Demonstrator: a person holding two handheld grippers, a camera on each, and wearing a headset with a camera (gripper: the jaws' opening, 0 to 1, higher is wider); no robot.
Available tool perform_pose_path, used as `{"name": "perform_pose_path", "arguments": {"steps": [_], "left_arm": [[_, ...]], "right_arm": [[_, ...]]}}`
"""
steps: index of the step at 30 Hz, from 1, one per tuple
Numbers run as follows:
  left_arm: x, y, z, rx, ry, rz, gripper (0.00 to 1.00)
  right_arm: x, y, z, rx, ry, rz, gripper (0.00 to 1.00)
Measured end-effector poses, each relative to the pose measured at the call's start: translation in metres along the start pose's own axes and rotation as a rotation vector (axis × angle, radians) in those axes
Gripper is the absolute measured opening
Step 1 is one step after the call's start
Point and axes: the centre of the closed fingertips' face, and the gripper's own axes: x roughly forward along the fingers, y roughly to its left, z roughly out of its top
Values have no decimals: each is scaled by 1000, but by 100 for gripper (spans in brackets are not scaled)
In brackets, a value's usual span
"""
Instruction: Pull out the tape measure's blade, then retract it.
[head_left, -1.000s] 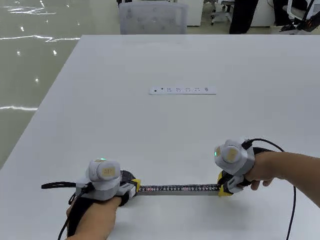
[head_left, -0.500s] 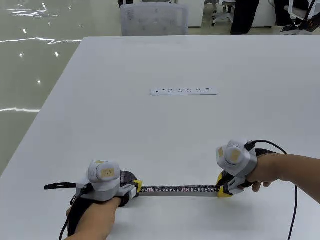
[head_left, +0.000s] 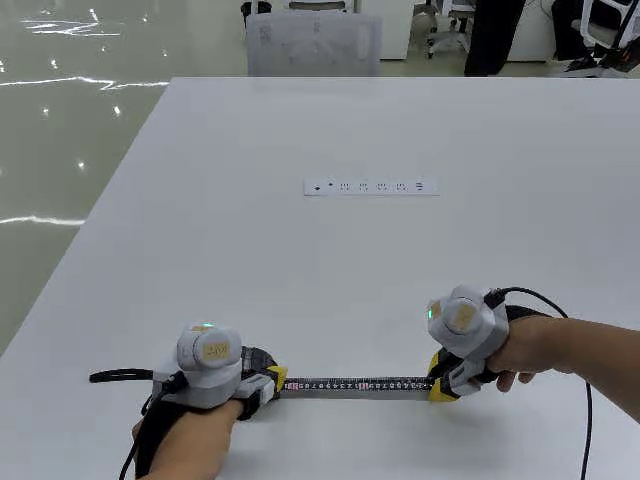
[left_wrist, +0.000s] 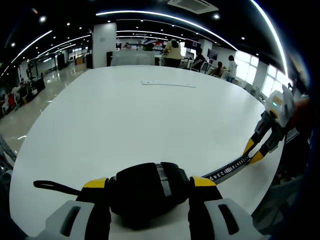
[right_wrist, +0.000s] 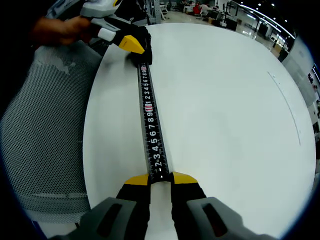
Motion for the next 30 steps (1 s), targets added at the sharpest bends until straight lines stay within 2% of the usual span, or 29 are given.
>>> {"name": "perform_pose_path", "arguments": {"steps": [30], "left_arm": [[0, 1, 0, 2, 1, -4, 59]], "right_arm": [[6, 7, 18, 21, -33, 10, 14]]}}
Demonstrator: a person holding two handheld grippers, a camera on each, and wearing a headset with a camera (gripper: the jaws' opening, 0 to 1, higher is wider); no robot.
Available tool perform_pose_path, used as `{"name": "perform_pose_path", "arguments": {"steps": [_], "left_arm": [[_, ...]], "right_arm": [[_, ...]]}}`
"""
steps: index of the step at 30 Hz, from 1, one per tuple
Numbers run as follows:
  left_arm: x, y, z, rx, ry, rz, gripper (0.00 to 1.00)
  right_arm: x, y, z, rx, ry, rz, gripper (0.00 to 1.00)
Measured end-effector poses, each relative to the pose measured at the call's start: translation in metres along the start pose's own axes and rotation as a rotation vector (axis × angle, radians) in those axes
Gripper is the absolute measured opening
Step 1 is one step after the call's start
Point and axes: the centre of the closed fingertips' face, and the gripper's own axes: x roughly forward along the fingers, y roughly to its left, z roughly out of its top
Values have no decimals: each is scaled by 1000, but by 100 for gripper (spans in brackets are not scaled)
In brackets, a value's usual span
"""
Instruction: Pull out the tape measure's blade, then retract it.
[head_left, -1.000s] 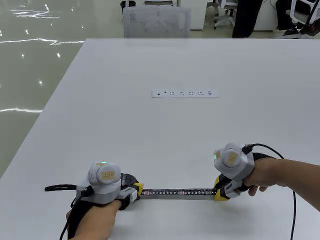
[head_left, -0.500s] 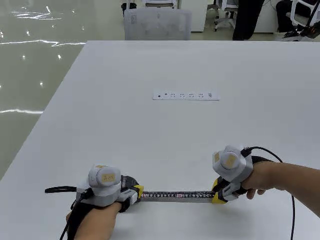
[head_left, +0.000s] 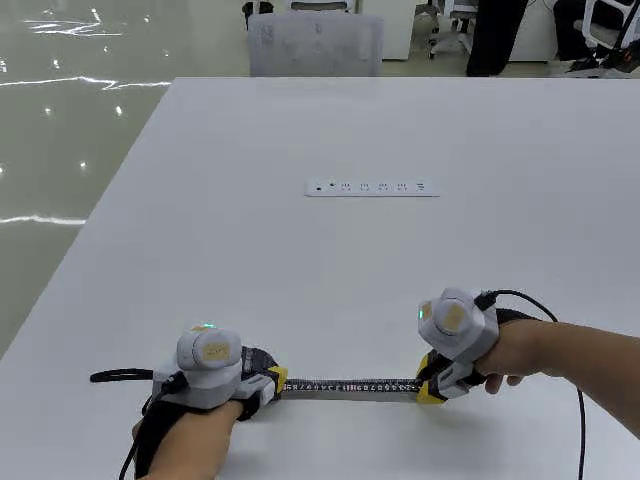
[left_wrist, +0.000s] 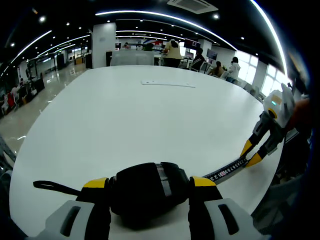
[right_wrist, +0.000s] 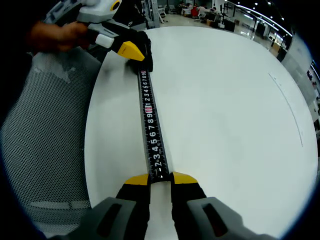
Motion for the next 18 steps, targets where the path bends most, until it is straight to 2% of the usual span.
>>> {"name": "perform_pose_path", "arguments": {"steps": [18], "left_arm": [[-1, -1, 0, -7, -2, 0, 59]], "right_arm": [[3, 2, 8, 8, -26, -7, 14]]}}
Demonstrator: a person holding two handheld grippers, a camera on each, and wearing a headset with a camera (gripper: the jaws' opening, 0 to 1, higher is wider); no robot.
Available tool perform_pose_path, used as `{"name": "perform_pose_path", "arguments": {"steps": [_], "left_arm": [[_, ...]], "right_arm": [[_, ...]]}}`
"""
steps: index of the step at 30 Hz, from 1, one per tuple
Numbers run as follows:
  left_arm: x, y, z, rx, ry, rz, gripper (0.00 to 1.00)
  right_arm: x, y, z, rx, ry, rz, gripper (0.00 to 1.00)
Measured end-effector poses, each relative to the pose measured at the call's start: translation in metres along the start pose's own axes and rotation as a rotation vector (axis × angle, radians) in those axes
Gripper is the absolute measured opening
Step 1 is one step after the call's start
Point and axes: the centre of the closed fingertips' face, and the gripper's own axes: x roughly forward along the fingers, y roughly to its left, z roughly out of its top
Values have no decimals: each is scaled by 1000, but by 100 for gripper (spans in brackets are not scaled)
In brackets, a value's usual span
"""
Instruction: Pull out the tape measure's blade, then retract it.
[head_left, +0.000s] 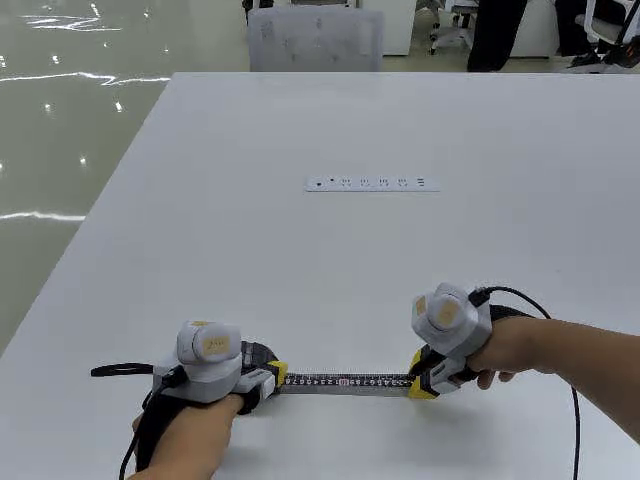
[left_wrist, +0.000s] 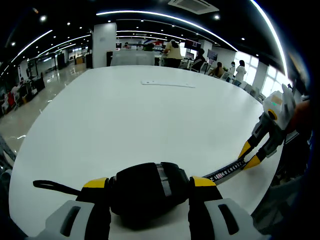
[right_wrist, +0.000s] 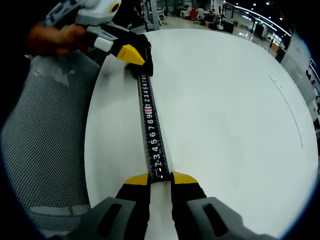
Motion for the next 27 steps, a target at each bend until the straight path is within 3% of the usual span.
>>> {"name": "perform_pose_path", "arguments": {"steps": [10, 27], "left_arm": [[-1, 2, 1, -29, -10, -3, 59], [-1, 2, 1, -27, -8, -15, 59]], "right_arm": [[3, 1, 6, 3, -18, -5, 14], [7, 2, 15, -5, -36, 0, 14]]}}
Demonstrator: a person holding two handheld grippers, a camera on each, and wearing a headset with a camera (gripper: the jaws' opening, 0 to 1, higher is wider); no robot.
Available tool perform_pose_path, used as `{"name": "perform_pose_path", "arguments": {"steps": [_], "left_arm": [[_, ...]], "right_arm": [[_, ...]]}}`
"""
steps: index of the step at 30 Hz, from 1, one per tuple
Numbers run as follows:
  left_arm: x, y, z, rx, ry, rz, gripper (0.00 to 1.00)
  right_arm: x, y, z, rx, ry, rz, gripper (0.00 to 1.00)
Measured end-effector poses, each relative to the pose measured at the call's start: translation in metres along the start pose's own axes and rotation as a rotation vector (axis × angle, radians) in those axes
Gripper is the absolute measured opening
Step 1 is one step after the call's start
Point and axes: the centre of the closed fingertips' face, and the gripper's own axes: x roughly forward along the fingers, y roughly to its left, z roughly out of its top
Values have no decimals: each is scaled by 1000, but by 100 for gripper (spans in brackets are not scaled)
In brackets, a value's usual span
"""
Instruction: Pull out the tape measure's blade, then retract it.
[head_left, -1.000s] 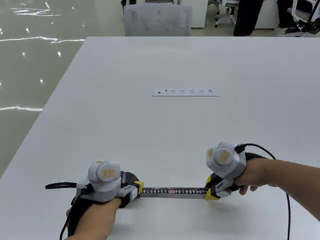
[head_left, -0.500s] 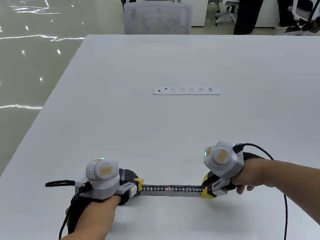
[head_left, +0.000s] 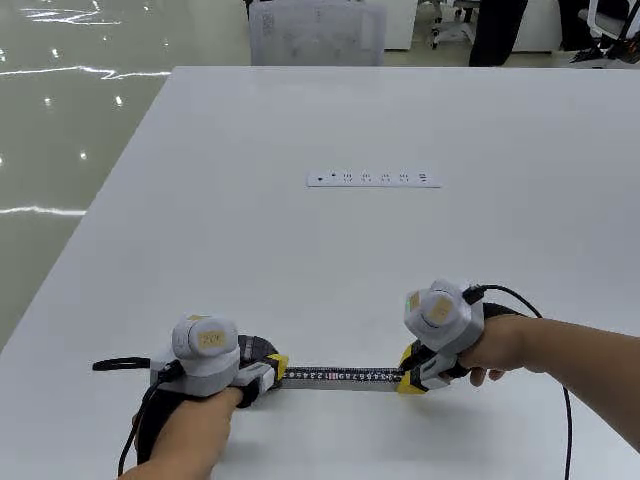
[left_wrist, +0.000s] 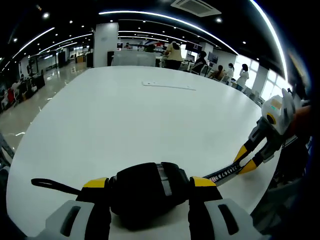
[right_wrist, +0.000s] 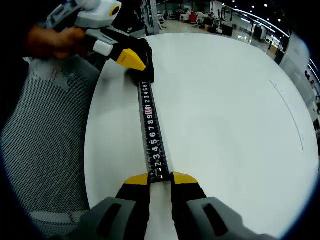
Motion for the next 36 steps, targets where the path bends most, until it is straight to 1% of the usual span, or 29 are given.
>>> {"name": "perform_pose_path", "arguments": {"steps": [5, 11, 18, 20, 27, 33, 36], "left_arm": [[0, 0, 0, 1, 0, -2, 59], [-1, -1, -1, 2, 1, -3, 59], [0, -1, -1, 3, 1, -6, 59], [-1, -1, -1, 2, 2, -7, 59], [-1, -1, -1, 3, 0, -7, 59], [-1, -1, -1, 4, 1, -7, 59], [-1, -1, -1, 2, 1, -6, 59]], "right_arm": [[1, 1, 2, -5, -1, 0, 14], [3, 2, 6, 4, -16, -2, 14], [5, 2, 10, -4, -17, -1, 14], [6, 2, 12, 6, -29, -7, 14], [10, 5, 19, -23, -35, -10, 14], [11, 5, 23, -18, -39, -10, 13], [12, 5, 25, -4, -42, -5, 13]]}}
